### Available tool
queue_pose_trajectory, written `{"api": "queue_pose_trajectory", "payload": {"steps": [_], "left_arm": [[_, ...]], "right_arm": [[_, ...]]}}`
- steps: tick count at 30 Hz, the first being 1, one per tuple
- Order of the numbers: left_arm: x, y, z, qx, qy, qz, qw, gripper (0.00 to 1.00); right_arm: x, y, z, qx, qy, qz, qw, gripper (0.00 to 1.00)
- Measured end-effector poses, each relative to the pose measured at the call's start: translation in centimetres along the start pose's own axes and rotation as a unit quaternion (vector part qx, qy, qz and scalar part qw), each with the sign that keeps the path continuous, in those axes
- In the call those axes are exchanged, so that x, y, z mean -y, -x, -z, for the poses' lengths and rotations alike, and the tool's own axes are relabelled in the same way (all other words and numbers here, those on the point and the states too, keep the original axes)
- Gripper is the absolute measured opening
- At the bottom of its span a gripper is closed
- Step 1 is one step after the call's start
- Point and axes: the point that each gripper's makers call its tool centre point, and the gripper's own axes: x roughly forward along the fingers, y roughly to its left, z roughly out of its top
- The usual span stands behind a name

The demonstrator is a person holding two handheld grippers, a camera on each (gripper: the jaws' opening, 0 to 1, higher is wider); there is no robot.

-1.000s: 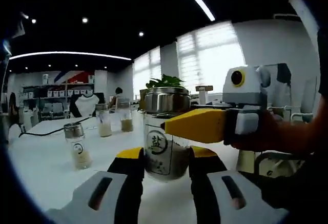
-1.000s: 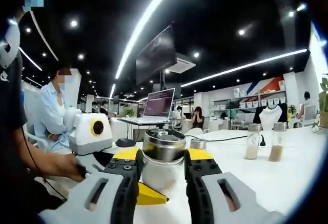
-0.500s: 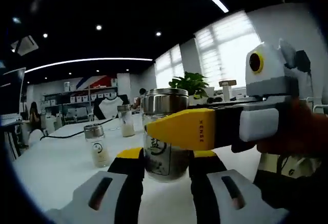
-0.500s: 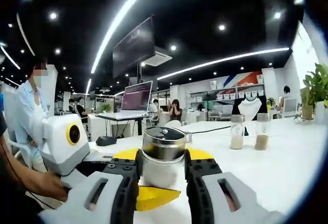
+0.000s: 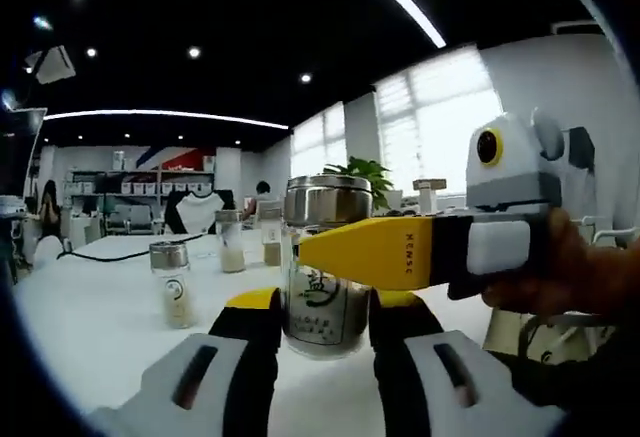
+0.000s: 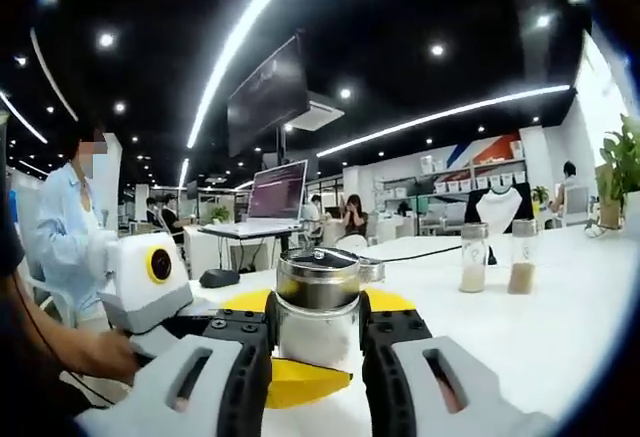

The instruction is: Rotate the seasoning bottle until the label or dispensing opening points toward the visible target arrow and the bottle remains upright within the marked orientation range

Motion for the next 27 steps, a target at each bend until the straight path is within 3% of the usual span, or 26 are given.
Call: {"api": "queue_pose_trajectory", "payload": {"steps": [5,14,20,27], "left_arm": [[0.6,0.2,0.1,-0.002,0.044,0.044,0.9981,0.37],[1.5,0.6,0.6,-0.023,0.063,0.097,0.9930,0.39],[1.8,0.8,1.0,-0.036,0.052,0.104,0.9926,0.38],[1.8,0.6,1.3,-0.045,0.036,0.091,0.9942,0.37]], "right_arm": [[-0.3,0.3,-0.2,0.005,-0.003,-0.034,0.9994,0.30],[-1.5,0.9,-0.2,0.011,-0.003,-0.095,0.9954,0.30],[-1.9,0.9,0.2,0.003,0.000,-0.116,0.9932,0.30],[-1.5,0.7,0.7,-0.005,-0.004,-0.098,0.9952,0.31]]}}
